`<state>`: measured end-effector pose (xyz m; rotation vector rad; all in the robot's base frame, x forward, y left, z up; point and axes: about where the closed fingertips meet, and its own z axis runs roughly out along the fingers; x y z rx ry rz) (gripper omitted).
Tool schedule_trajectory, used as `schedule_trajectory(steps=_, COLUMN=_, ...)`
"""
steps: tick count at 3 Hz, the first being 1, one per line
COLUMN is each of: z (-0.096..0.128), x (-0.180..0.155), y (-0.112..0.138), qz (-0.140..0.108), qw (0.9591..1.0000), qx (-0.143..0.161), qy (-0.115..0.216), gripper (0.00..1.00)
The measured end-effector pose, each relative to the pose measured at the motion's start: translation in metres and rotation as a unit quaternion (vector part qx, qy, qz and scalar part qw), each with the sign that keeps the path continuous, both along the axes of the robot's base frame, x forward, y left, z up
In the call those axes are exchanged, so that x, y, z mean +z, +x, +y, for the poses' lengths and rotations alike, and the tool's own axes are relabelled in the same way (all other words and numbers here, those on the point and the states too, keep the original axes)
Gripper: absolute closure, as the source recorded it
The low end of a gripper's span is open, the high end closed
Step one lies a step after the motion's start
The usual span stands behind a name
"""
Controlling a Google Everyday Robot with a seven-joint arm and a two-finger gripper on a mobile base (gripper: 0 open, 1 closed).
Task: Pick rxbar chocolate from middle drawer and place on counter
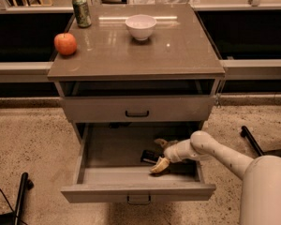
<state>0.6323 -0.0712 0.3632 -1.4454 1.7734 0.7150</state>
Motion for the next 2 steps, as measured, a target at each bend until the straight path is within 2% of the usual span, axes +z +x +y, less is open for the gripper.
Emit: schedule_trajectory(steps=2, z=0.0001, x=0.0, y=0.0, qz=0.0, qw=1.0, qx=0.0, qy=0.0, gripper=0.6)
